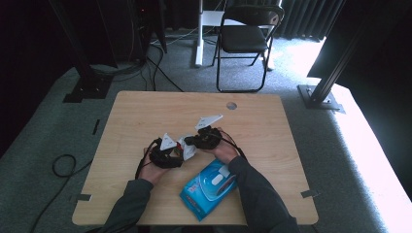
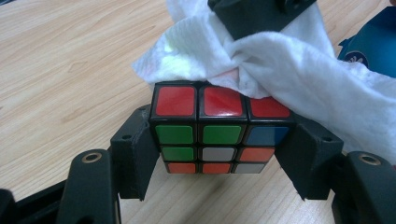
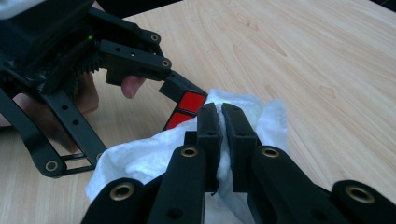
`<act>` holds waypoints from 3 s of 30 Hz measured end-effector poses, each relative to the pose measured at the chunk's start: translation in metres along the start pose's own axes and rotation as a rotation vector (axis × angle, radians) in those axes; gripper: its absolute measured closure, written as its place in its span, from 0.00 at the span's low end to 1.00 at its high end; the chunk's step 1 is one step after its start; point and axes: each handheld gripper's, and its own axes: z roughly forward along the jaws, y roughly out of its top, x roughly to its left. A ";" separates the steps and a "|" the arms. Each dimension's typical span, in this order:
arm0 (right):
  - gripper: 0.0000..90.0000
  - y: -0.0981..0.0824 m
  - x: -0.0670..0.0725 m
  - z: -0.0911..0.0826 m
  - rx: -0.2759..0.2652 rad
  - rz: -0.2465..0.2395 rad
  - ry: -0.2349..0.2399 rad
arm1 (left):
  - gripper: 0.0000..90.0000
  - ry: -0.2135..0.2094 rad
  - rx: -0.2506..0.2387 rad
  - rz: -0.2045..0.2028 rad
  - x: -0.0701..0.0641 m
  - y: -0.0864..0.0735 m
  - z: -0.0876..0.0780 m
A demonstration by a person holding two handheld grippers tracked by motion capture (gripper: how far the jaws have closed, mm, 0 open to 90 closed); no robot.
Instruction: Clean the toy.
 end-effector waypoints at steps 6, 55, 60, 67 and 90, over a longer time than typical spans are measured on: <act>0.97 -0.001 0.000 0.002 0.004 -0.018 0.041 | 0.38 -0.009 0.001 0.006 -0.002 0.001 0.000; 0.96 0.001 -0.007 0.002 0.008 0.003 -0.049 | 0.38 -0.021 -0.002 0.027 -0.006 0.006 -0.001; 0.96 0.001 -0.003 0.003 0.004 -0.021 0.012 | 0.38 -0.014 -0.002 0.023 -0.003 0.005 -0.001; 0.96 0.001 0.004 0.002 0.001 -0.054 0.084 | 0.38 -0.002 -0.010 0.003 0.000 0.005 -0.002; 0.96 -0.012 -0.026 -0.014 0.011 0.058 -0.151 | 0.38 0.005 -0.018 -0.010 0.006 0.004 -0.007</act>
